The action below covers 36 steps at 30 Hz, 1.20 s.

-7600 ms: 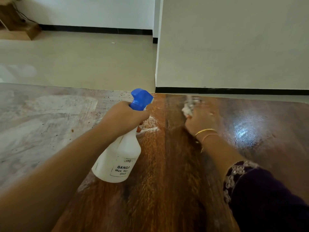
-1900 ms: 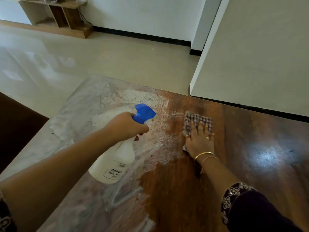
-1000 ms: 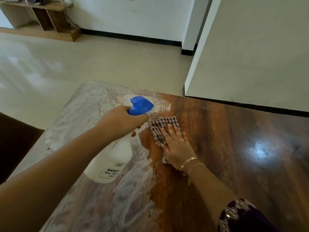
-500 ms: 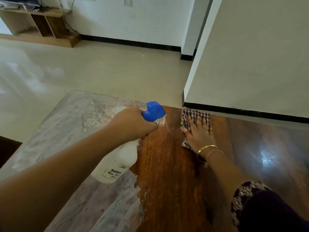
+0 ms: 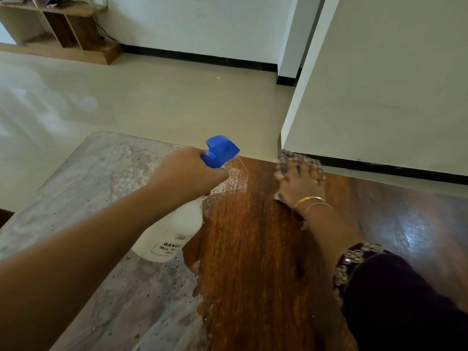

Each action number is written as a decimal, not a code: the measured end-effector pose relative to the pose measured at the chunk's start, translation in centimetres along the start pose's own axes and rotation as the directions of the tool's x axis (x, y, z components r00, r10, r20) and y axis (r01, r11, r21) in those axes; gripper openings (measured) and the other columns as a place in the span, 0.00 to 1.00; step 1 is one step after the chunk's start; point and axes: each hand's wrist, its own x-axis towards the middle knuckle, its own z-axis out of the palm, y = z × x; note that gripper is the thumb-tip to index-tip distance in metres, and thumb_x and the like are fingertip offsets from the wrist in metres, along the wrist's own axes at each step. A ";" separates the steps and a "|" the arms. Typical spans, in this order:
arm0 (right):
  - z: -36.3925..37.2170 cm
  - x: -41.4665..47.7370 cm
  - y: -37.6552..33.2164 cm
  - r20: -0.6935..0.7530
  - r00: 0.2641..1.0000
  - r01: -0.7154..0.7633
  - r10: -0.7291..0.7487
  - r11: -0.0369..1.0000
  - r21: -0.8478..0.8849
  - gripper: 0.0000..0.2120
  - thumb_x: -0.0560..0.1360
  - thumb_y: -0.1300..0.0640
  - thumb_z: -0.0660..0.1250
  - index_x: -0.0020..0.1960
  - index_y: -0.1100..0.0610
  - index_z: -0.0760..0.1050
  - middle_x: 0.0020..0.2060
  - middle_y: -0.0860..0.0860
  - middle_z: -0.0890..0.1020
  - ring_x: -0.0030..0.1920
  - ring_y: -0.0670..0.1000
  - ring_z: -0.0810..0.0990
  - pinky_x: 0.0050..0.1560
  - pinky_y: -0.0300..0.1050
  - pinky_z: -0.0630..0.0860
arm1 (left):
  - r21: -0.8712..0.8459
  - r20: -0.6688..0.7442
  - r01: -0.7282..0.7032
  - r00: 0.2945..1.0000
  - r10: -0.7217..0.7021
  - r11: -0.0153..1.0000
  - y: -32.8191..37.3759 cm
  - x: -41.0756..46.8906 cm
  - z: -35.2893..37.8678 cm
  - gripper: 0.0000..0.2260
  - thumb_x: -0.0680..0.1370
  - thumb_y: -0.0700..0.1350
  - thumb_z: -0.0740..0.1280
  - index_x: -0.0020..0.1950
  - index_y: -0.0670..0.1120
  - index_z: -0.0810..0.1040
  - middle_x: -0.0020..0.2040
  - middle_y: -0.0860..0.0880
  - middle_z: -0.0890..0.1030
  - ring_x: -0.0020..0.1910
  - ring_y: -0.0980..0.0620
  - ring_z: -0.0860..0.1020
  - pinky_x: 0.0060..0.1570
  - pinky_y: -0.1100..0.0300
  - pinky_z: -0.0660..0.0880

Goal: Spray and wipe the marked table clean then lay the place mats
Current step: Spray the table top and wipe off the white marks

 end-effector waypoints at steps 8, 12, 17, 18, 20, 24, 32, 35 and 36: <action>2.2 -6.1 -11.2 0.173 0.772 0.631 -0.611 0.769 -0.098 0.37 0.78 0.42 0.56 0.77 0.50 0.39 0.77 0.54 0.41 0.76 0.59 0.38 0.73 0.61 0.37 | 0.115 -0.081 0.088 0.994 -0.079 0.989 -1.7 -0.7 -4.6 0.07 0.72 0.51 0.66 0.43 0.48 0.76 0.31 0.50 0.81 0.29 0.53 0.74 0.31 0.62 0.69; 1.4 -9.2 -8.1 0.138 0.693 0.717 -0.708 0.696 -0.032 0.30 0.81 0.46 0.51 0.77 0.49 0.41 0.77 0.50 0.41 0.76 0.52 0.37 0.74 0.53 0.34 | 0.073 -0.131 0.151 0.981 -0.140 0.986 -3.7 -1.4 -6.6 0.05 0.69 0.49 0.68 0.36 0.49 0.80 0.28 0.50 0.82 0.34 0.50 0.80 0.36 0.59 0.73; 1.0 -4.5 -3.0 0.012 0.951 0.308 -0.308 0.950 -0.050 0.30 0.80 0.45 0.50 0.78 0.51 0.42 0.77 0.54 0.43 0.76 0.57 0.40 0.73 0.56 0.38 | 0.003 -0.093 0.202 0.975 -0.201 0.979 -5.4 -2.6 -6.8 0.06 0.71 0.47 0.68 0.39 0.45 0.80 0.31 0.48 0.82 0.31 0.54 0.76 0.30 0.63 0.66; 1.0 -3.6 -3.7 0.019 0.981 0.193 -0.193 0.981 -0.003 0.29 0.81 0.45 0.48 0.77 0.51 0.42 0.77 0.55 0.43 0.76 0.58 0.40 0.74 0.57 0.39 | -0.010 -0.074 0.214 0.974 -0.214 0.977 -5.7 -2.8 -6.7 0.06 0.72 0.47 0.67 0.41 0.45 0.80 0.31 0.48 0.81 0.31 0.54 0.76 0.30 0.63 0.66; 1.1 -2.2 -6.4 0.041 0.997 0.059 -0.061 0.998 0.035 0.29 0.81 0.44 0.47 0.77 0.50 0.42 0.77 0.56 0.42 0.76 0.59 0.40 0.74 0.58 0.38 | -0.035 -0.039 0.229 0.972 -0.230 0.973 -6.0 -3.0 -6.4 0.06 0.72 0.47 0.67 0.43 0.45 0.79 0.31 0.48 0.81 0.31 0.54 0.75 0.31 0.63 0.66; 2.5 -2.6 -14.9 0.055 0.954 0.299 -0.296 0.953 -0.044 0.32 0.80 0.43 0.48 0.77 0.51 0.37 0.76 0.56 0.38 0.75 0.60 0.37 0.73 0.60 0.35 | -0.079 0.004 0.241 0.970 -0.241 0.967 -6.4 -3.6 -5.9 0.06 0.72 0.48 0.67 0.43 0.46 0.78 0.31 0.49 0.81 0.33 0.51 0.78 0.35 0.62 0.71; 2.9 -9.7 -15.1 0.142 0.705 0.706 -0.695 0.707 -0.042 0.30 0.80 0.43 0.49 0.77 0.49 0.40 0.77 0.52 0.41 0.76 0.55 0.38 0.75 0.57 0.39 | -0.118 -0.028 0.251 0.966 -0.256 0.961 -8.1 -3.9 -7.6 0.07 0.71 0.48 0.66 0.42 0.44 0.79 0.34 0.48 0.83 0.36 0.52 0.80 0.38 0.61 0.73; 2.2 -5.8 -11.9 0.100 0.824 0.567 -0.558 0.810 -0.147 0.33 0.79 0.43 0.49 0.78 0.53 0.40 0.77 0.55 0.41 0.76 0.57 0.38 0.75 0.56 0.39 | -0.126 -0.029 0.262 0.963 -0.268 0.957 -9.2 -3.9 -8.2 0.06 0.71 0.48 0.66 0.42 0.46 0.78 0.34 0.49 0.83 0.36 0.53 0.81 0.41 0.61 0.75; 1.8 -4.3 -11.6 0.078 0.887 0.461 -0.455 0.880 -0.115 0.31 0.80 0.44 0.47 0.78 0.53 0.42 0.77 0.55 0.43 0.76 0.57 0.40 0.74 0.55 0.40 | -0.120 -0.028 0.260 0.964 -0.265 0.958 -9.5 -4.0 -8.3 0.06 0.71 0.49 0.66 0.43 0.47 0.78 0.33 0.49 0.82 0.35 0.53 0.80 0.40 0.61 0.74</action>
